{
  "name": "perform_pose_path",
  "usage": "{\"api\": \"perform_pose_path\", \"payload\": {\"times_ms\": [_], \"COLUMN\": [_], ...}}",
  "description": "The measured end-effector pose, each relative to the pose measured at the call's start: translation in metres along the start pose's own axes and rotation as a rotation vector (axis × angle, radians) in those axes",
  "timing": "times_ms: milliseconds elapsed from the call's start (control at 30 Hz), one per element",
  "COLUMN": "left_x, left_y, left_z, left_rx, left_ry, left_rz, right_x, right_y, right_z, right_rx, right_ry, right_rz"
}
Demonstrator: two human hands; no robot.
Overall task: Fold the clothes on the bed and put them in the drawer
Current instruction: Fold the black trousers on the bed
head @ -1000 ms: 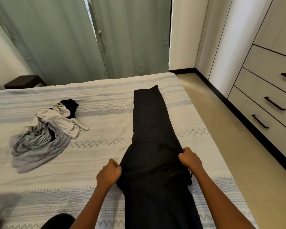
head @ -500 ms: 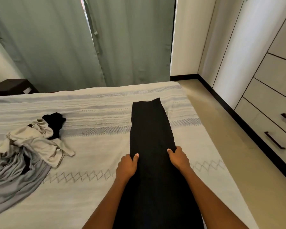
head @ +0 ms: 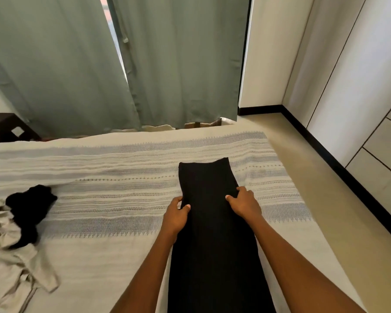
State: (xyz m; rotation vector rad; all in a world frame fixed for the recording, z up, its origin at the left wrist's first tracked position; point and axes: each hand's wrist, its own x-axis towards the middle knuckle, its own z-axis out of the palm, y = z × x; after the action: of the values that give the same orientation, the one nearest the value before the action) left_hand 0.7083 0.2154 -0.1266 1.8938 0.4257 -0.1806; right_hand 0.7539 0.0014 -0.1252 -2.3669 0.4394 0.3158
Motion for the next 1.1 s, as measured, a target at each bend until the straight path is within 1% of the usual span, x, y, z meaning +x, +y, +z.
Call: {"api": "perform_pose_path", "payload": {"times_ms": [100, 233, 300, 333, 400, 433, 500, 533, 600, 633, 667, 700, 833, 900, 933, 1000, 1067, 1100], "left_x": [0.033, 0.083, 0.097, 0.119, 0.126, 0.134, 0.149, 0.151, 0.16, 0.164, 0.168, 0.172, 0.194, 0.198, 0.197, 0.193, 0.188, 0.186], "left_y": [0.019, 0.039, 0.047, 0.05, 0.058, 0.06, 0.061, 0.059, 0.051, 0.046, 0.044, 0.045, 0.054, 0.056, 0.055, 0.05, 0.044, 0.044], "left_z": [0.003, 0.012, 0.015, 0.024, 0.026, 0.027, 0.029, 0.028, 0.028, 0.028, 0.028, 0.027, 0.024, 0.023, 0.025, 0.031, 0.039, 0.041], "left_rx": [-0.043, -0.131, -0.201, -0.248, -0.284, -0.252, -0.107, 0.018, 0.425, 0.569, 0.601, 0.572, 0.275, 0.17, 0.163, 0.268, 0.377, 0.384], "left_ry": [-0.009, 0.0, -0.037, -0.043, -0.009, 0.047, 0.115, 0.12, 0.137, 0.151, 0.149, 0.137, 0.022, 0.063, 0.103, 0.171, 0.233, 0.255], "left_rz": [-0.045, -0.083, -0.127, -0.152, -0.126, -0.08, 0.048, 0.102, 0.183, 0.198, 0.177, 0.147, 0.058, 0.04, 0.041, 0.066, 0.086, 0.082], "right_x": [0.032, 0.078, 0.089, 0.112, 0.113, 0.119, 0.13, 0.135, 0.147, 0.152, 0.157, 0.16, 0.172, 0.177, 0.178, 0.179, 0.179, 0.18], "right_y": [-0.01, -0.032, -0.04, -0.042, -0.043, -0.043, -0.04, -0.036, -0.032, -0.031, -0.029, -0.029, -0.021, -0.018, -0.017, -0.015, -0.015, -0.015], "right_z": [0.0, 0.002, 0.003, 0.006, 0.0, -0.002, -0.006, -0.007, -0.004, -0.001, 0.001, 0.002, 0.003, 0.003, 0.004, 0.005, 0.006, 0.005], "right_rx": [-0.032, -0.105, -0.066, -0.024, 0.069, 0.093, 0.073, 0.045, -0.009, -0.021, -0.014, 0.009, 0.146, 0.154, 0.139, 0.097, 0.06, 0.051], "right_ry": [0.024, 0.056, 0.05, 0.043, 0.104, 0.152, 0.225, 0.228, 0.159, 0.122, 0.103, 0.098, 0.125, 0.138, 0.15, 0.164, 0.145, 0.126], "right_rz": [-0.009, -0.104, -0.148, -0.159, -0.181, -0.187, -0.198, -0.208, -0.201, -0.183, -0.166, -0.147, -0.103, -0.136, -0.165, -0.209, -0.233, -0.237]}}
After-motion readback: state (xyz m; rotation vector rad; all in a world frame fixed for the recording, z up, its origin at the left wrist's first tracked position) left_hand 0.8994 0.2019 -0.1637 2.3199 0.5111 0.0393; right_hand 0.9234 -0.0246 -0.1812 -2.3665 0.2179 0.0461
